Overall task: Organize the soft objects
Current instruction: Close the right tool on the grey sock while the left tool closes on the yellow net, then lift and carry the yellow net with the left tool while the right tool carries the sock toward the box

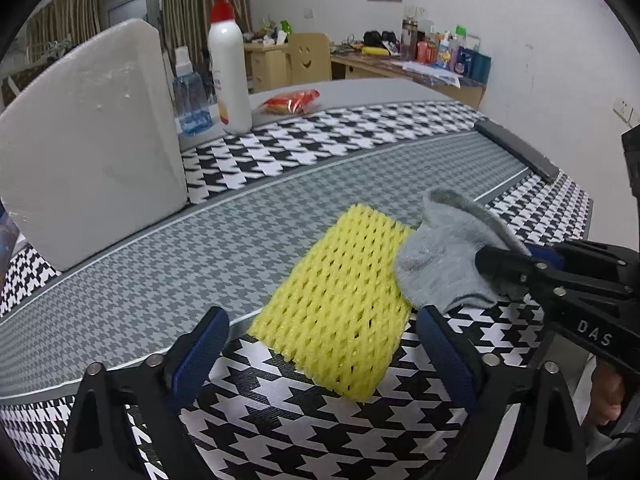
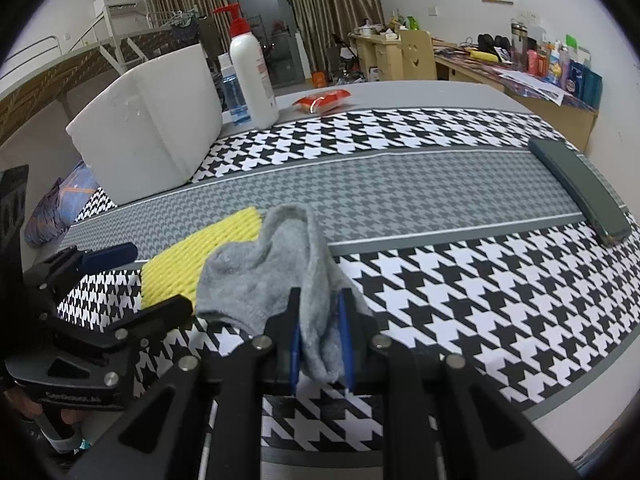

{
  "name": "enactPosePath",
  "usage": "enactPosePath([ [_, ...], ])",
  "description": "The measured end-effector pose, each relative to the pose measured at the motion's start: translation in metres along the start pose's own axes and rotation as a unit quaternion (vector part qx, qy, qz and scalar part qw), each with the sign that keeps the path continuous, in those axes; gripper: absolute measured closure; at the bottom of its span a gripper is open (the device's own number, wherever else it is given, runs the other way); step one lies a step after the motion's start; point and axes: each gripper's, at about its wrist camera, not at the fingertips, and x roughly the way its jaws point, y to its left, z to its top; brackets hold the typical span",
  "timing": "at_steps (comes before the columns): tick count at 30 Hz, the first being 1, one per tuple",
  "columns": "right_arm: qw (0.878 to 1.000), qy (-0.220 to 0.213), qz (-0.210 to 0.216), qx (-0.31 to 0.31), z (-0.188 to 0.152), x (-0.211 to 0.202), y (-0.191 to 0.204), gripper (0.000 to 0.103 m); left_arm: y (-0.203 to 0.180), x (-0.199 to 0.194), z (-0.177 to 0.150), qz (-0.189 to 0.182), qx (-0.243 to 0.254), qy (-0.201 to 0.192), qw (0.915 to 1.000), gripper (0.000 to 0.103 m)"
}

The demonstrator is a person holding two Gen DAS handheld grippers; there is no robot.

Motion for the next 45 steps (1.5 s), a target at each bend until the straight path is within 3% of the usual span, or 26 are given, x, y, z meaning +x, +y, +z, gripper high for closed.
enactPosePath([
  [6, 1.000, -0.003, 0.009, 0.004, -0.001, -0.001, -0.003, 0.083, 0.000, 0.005, 0.000, -0.002, -0.003, 0.015, 0.9999, 0.019],
  [9, 1.000, -0.003, 0.012, 0.008, -0.001, -0.001, -0.005, 0.083, 0.001, 0.004, 0.000, 0.005, -0.004, 0.012, 0.9999, 0.029],
  [12, 1.000, -0.004, 0.012, 0.008, -0.001, -0.001, -0.006, 0.083, 0.004, 0.002, 0.000, 0.013, -0.011, 0.005, 0.9998, 0.050],
  [14, 1.000, -0.005, 0.010, 0.007, -0.001, -0.001, -0.005, 0.083, 0.008, 0.001, 0.001, 0.011, -0.022, 0.001, 0.9997, 0.072],
  [17, 1.000, -0.006, 0.009, 0.006, -0.001, -0.001, -0.004, 0.083, 0.014, 0.001, 0.003, -0.004, -0.040, -0.003, 0.9992, 0.085],
  [32, 1.000, -0.016, 0.015, 0.010, -0.002, -0.006, -0.004, 0.086, 0.015, -0.023, 0.002, -0.030, -0.045, -0.045, 0.9975, 0.087],
  [45, 0.998, -0.049, 0.030, 0.007, 0.005, -0.023, 0.006, 0.093, 0.027, -0.047, 0.001, -0.020, -0.058, -0.079, 0.9950, 0.087],
])
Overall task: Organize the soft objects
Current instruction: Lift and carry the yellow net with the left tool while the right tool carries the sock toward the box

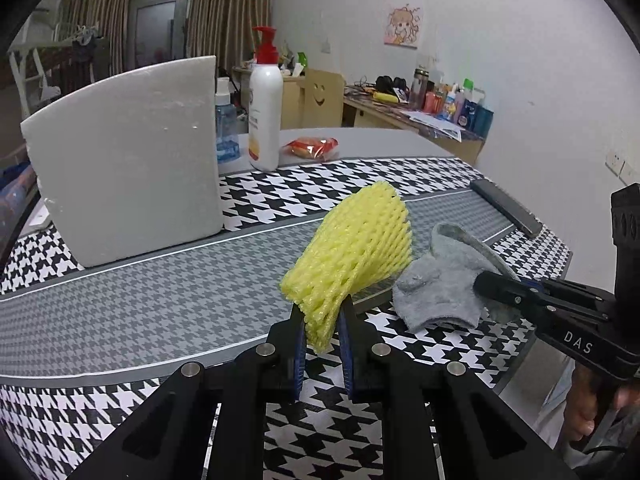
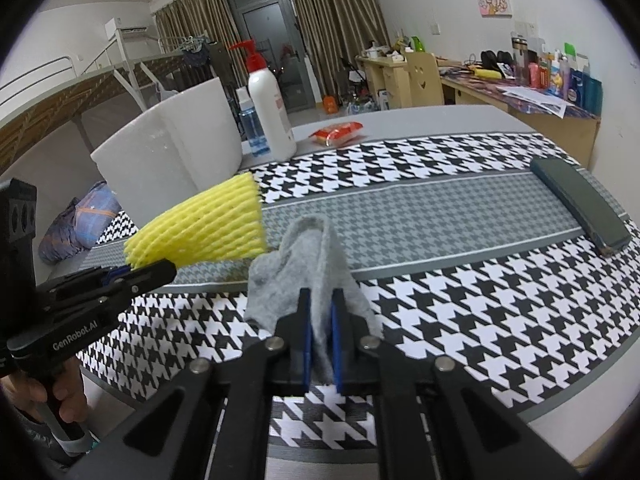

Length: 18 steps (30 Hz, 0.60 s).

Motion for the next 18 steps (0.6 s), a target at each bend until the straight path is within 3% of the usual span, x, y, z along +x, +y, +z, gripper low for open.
enactPosePath([
  [18, 1.000, -0.028, 0.003, -0.002, 0.010, -0.018, 0.010, 0.093, 0.006, -0.029, 0.004, 0.004, -0.005, -0.034, 0.9994, 0.087],
])
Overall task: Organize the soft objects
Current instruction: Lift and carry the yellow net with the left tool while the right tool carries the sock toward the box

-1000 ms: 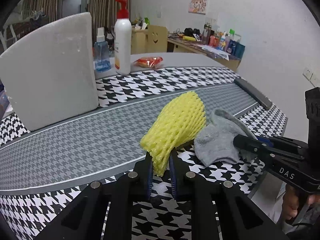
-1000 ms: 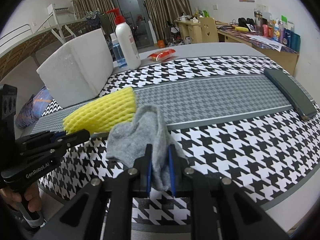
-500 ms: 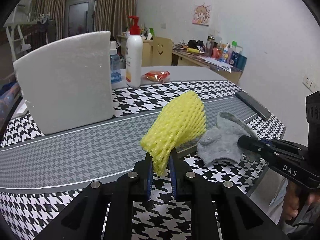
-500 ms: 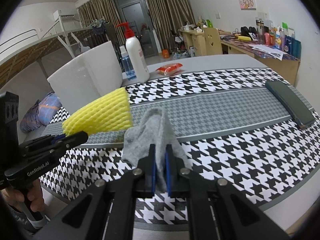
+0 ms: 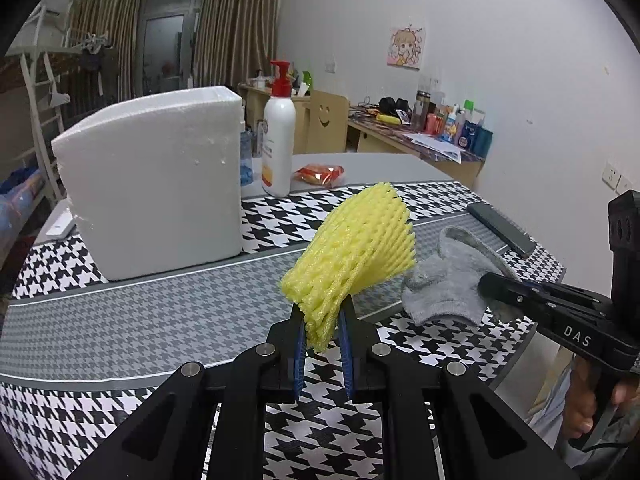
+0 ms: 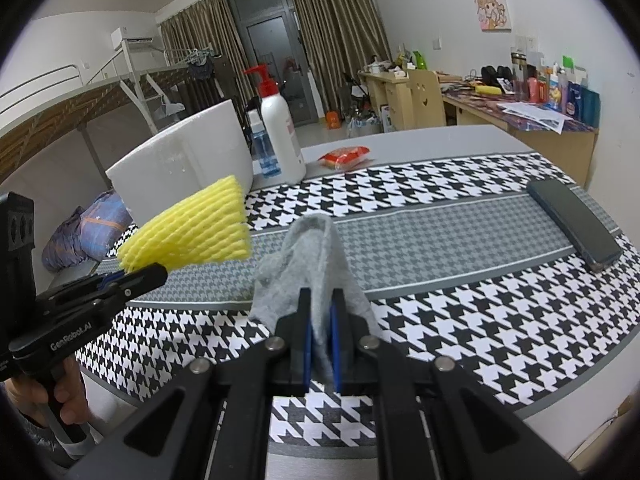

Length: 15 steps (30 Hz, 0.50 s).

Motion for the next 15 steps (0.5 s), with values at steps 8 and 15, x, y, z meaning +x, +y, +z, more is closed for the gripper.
enactPosePath([
  [8, 1.000, -0.011, 0.004, 0.001, 0.009, -0.003, 0.002, 0.093, 0.000, -0.007, 0.007, 0.002, 0.002, -0.016, 0.9999, 0.087],
  [15, 1.000, -0.020, 0.007, 0.008, 0.014, -0.006, 0.004, 0.093, 0.002, -0.018, 0.014, 0.003, 0.008, -0.029, 0.9995, 0.087],
])
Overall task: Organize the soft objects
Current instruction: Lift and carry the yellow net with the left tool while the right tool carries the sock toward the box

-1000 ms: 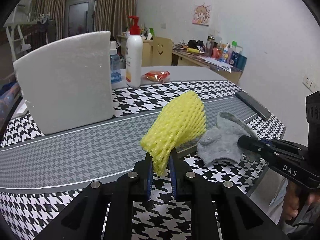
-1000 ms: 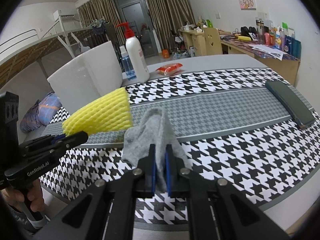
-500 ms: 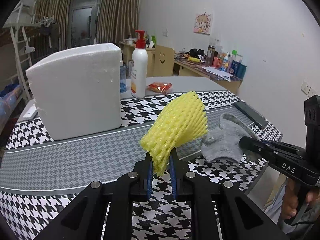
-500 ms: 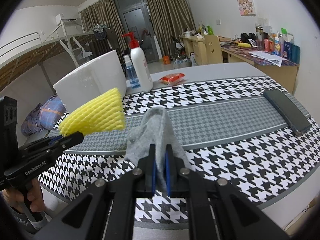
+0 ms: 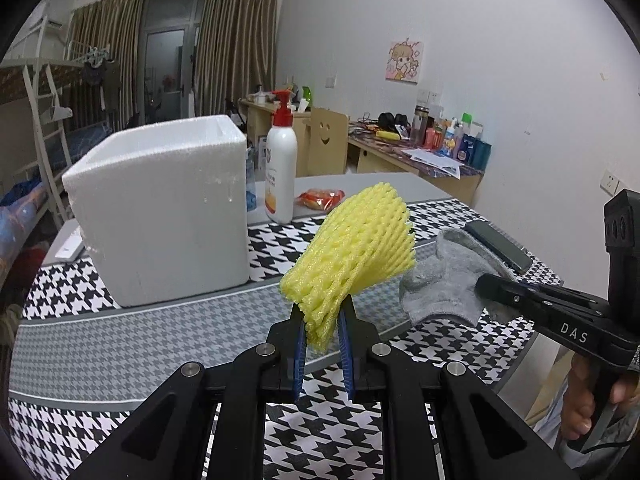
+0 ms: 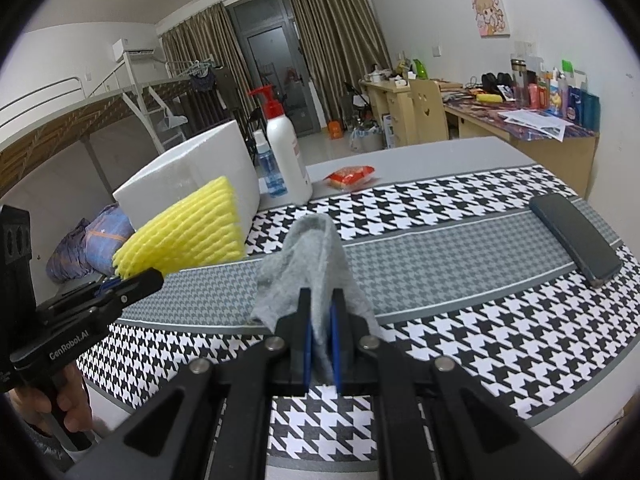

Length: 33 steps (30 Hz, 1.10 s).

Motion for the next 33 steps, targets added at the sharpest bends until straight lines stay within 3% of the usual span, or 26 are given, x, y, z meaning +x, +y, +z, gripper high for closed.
enactPosePath([
  [10, 1.000, -0.015, 0.000, -0.003, 0.010, -0.008, 0.004, 0.093, 0.000, -0.009, 0.015, -0.013, -0.001, -0.014, 0.9998, 0.087],
  [33, 0.998, -0.058, 0.002, -0.011, 0.036, -0.020, 0.013, 0.093, 0.008, -0.021, 0.053, 0.008, 0.009, -0.055, 0.9984, 0.087],
])
